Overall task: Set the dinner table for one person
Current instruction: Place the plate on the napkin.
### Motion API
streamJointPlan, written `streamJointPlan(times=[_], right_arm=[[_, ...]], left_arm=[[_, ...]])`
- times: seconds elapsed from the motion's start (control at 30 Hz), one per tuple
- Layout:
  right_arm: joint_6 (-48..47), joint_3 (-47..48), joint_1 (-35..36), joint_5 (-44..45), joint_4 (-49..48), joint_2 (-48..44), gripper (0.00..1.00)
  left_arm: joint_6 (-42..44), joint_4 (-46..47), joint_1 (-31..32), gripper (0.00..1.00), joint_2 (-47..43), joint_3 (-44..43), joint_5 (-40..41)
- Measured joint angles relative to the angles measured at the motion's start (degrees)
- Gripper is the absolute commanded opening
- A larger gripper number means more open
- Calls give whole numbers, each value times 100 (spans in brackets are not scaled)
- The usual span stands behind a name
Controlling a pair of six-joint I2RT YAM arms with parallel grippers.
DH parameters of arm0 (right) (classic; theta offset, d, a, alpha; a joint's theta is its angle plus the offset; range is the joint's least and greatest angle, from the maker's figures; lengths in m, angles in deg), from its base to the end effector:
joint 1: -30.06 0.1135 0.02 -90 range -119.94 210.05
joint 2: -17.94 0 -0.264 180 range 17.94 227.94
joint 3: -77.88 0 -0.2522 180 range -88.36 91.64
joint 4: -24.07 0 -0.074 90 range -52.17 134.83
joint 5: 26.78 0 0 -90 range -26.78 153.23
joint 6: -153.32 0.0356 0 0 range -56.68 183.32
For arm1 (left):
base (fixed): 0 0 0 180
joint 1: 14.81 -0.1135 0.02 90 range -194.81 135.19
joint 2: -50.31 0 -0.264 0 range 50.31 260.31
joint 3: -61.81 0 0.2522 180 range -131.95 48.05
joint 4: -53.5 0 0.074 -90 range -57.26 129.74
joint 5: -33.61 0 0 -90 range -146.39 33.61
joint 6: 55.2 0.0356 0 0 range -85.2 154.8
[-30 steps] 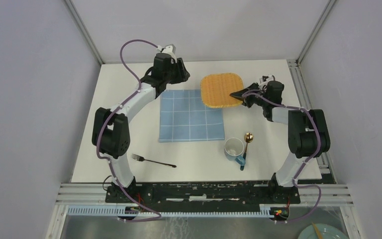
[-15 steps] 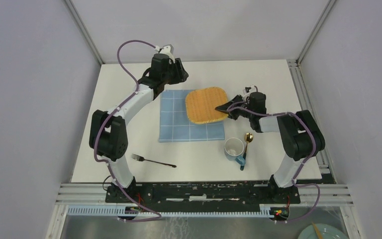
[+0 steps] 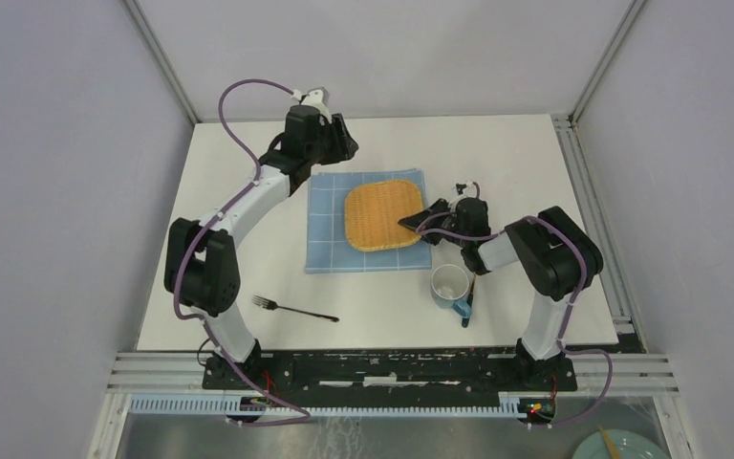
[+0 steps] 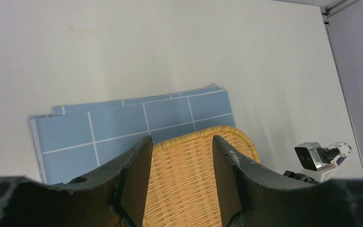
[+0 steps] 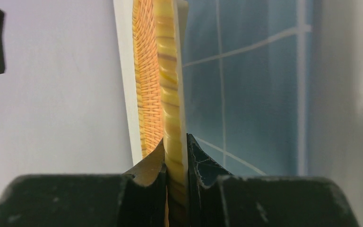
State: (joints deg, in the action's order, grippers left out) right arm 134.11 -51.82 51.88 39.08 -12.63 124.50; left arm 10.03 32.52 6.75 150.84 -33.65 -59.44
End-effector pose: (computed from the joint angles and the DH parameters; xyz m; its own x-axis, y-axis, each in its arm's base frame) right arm 0.3062 0.1383 0.1212 -0.7604 0.6238 -0.1807 0.0642 0.3491 0.9349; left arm 0.3879 -0.1553 0.3027 -0.5432 -0.2352 -0.8060 0.2024 0.8949 -0.3976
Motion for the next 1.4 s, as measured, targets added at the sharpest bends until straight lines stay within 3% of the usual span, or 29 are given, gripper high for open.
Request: streamJointPlan(times=[0.6,1.4], right_arm=[[291,-184,334,634,-1012,645,0],[57,-63,358,551,-413,450,0]], left_arm=[[0,-37,0,57,-94,35,-4],[0,-35,0,57,-94,37,-46]])
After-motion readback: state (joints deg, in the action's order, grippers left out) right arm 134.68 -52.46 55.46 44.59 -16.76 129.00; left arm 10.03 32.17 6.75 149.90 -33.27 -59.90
